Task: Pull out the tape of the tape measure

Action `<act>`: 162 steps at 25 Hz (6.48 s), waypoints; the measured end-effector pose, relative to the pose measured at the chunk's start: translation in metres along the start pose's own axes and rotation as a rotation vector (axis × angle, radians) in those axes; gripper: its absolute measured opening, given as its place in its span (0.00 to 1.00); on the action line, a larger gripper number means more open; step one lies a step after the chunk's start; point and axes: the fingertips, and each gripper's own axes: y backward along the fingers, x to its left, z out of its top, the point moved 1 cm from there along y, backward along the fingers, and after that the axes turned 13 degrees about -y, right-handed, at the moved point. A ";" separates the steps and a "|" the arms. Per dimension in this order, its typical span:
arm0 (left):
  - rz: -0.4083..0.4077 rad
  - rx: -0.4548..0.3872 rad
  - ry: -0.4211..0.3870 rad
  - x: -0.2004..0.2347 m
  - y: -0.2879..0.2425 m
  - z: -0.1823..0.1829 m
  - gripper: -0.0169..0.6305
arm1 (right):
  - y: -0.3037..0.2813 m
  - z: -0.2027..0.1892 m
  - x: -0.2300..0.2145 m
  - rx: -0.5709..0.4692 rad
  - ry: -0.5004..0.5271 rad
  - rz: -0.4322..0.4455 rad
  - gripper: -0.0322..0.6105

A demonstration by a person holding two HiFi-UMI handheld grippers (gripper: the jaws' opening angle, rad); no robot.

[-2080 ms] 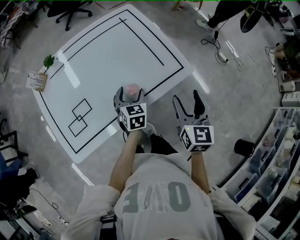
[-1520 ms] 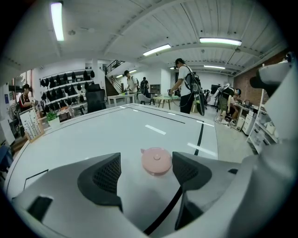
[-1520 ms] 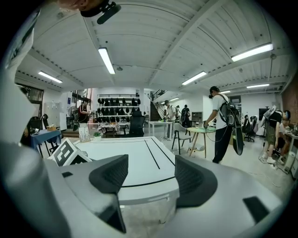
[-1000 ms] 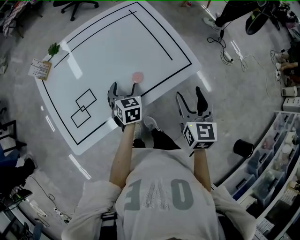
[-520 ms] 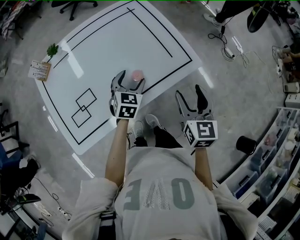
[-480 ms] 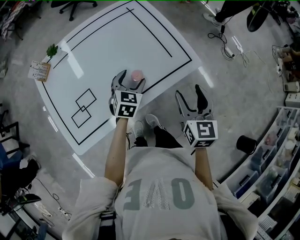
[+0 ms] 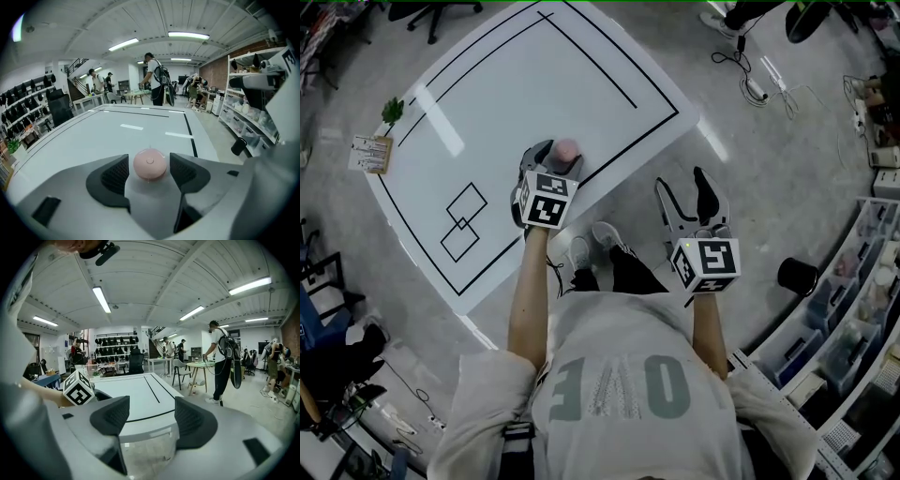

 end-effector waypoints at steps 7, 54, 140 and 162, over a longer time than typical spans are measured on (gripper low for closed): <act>-0.079 0.019 -0.015 -0.004 -0.003 0.000 0.39 | -0.005 -0.003 0.004 0.011 -0.001 0.021 0.54; 0.950 -0.503 0.068 0.093 0.376 0.066 0.39 | -0.009 0.099 0.181 -0.247 0.223 0.498 0.51; 0.659 0.038 -0.327 0.038 0.424 -0.052 0.39 | -0.011 0.047 0.351 -0.159 0.929 1.096 0.10; 0.689 0.065 -0.320 0.047 0.438 -0.067 0.39 | -0.035 0.060 0.317 -0.148 0.845 0.943 0.10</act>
